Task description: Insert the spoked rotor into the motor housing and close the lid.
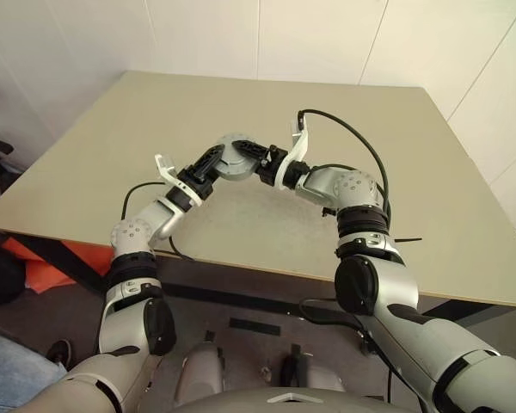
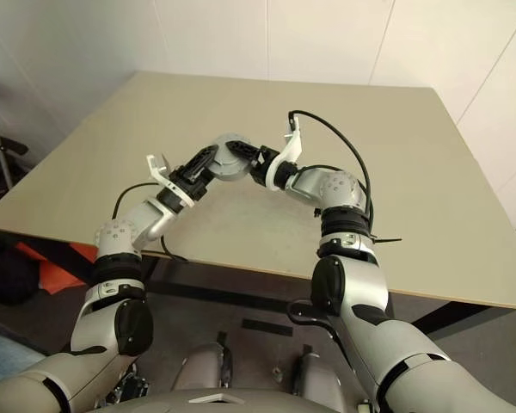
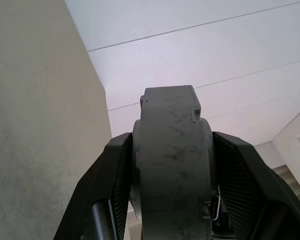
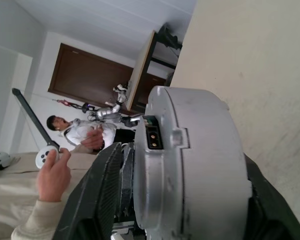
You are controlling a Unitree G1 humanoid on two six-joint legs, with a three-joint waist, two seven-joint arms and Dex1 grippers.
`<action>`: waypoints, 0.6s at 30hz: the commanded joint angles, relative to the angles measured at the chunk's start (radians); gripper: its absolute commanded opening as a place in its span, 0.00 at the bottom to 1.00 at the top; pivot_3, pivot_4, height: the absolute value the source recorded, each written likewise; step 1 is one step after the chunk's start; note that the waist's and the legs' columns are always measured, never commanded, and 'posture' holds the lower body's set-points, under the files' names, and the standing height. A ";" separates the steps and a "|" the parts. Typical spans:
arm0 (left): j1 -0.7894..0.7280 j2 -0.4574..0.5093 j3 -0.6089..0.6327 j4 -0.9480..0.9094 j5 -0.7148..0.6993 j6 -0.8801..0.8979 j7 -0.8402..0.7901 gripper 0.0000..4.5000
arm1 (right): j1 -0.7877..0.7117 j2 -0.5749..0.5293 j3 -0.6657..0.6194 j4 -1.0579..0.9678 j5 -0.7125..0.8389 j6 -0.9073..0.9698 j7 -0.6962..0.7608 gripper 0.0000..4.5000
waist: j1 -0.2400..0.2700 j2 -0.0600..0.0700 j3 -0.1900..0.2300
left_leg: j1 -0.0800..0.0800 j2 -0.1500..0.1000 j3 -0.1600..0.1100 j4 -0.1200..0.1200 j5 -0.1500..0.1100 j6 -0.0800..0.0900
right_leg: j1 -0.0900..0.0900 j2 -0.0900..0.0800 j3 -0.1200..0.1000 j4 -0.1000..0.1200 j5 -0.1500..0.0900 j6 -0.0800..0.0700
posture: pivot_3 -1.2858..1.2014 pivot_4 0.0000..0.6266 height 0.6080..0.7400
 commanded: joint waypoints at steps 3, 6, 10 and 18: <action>-0.010 0.005 0.000 -0.029 0.001 -0.016 -0.010 0.49 | -0.029 0.011 0.010 -0.044 0.007 -0.067 -0.003 0.96 | -0.001 0.000 0.000 | 0.000 0.000 0.000 0.000 0.001 -0.001 | 0.001 0.000 0.000 0.000 0.000 0.000 | 0.52 0.00 1.00; -0.009 0.006 0.004 -0.035 0.006 -0.033 -0.001 0.49 | -0.029 0.011 0.007 -0.035 0.001 -0.088 -0.014 0.96 | -0.001 0.000 0.000 | 0.001 0.000 0.000 0.000 0.001 -0.001 | 0.001 0.000 0.000 0.000 0.001 0.001 | 0.52 0.00 1.00; 0.003 0.028 0.027 -0.026 0.031 -0.106 0.001 0.49 | -0.028 0.011 0.002 -0.017 -0.017 -0.149 -0.041 0.96 | -0.003 0.000 0.000 | 0.001 0.000 0.000 0.000 0.001 -0.001 | 0.001 0.000 0.000 0.000 0.001 0.000 | 0.52 0.00 1.00; 0.052 0.083 0.125 -0.013 0.087 -0.340 0.062 0.49 | -0.028 0.000 0.017 0.025 -0.045 -0.220 -0.075 0.96 | -0.007 0.000 0.000 | 0.002 0.000 0.000 0.000 0.001 -0.001 | 0.002 0.000 0.000 0.000 0.001 0.001 | 0.52 0.00 1.00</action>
